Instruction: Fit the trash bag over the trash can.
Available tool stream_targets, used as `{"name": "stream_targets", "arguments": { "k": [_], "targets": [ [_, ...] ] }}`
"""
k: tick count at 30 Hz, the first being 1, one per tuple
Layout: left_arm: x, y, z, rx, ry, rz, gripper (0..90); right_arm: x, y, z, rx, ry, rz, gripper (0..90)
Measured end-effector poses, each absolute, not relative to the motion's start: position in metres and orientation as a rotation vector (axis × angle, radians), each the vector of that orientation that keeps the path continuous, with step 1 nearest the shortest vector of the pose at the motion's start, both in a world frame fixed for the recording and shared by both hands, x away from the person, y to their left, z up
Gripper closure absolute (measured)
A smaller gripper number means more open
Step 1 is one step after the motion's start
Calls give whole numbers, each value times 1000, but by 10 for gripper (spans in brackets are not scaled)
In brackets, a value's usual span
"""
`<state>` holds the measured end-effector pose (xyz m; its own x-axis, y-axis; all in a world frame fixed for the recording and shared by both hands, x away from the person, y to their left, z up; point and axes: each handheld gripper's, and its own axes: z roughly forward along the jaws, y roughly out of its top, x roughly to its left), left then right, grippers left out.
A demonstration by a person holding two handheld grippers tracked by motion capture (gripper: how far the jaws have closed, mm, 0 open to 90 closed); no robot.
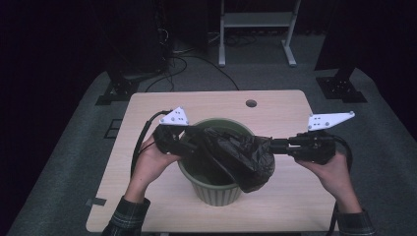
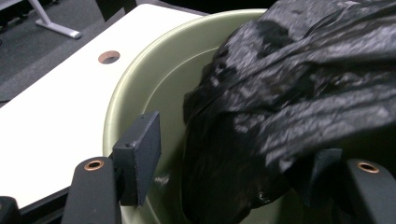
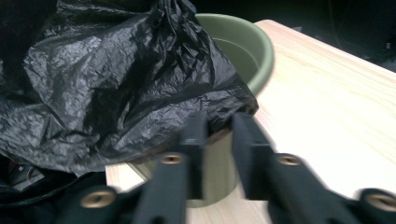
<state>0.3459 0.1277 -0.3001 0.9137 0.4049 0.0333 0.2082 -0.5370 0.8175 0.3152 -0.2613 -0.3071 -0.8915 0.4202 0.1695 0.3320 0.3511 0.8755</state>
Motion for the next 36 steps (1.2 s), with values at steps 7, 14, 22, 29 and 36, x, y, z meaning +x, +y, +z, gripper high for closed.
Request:
{"name": "stream_targets", "arguments": {
  "k": [7, 14, 22, 29, 36],
  "targets": [
    [340, 122, -300, 2167, 391, 264, 302, 338, -220, -295, 630, 2539, 1582, 897],
    [332, 122, -299, 2164, 362, 274, 200, 365, -187, -286, 625, 2543, 1556, 898],
    [317, 131, -287, 2131, 285, 291, 117, 389, -169, -289, 662, 2538, 1527, 898],
    [308, 125, -270, 2088, 208, 270, 105, 393, -169, -292, 680, 2538, 1520, 898],
    [311, 115, -260, 2047, 198, 220, 126, 393, -167, -293, 673, 2546, 1514, 898]
  ]
}}
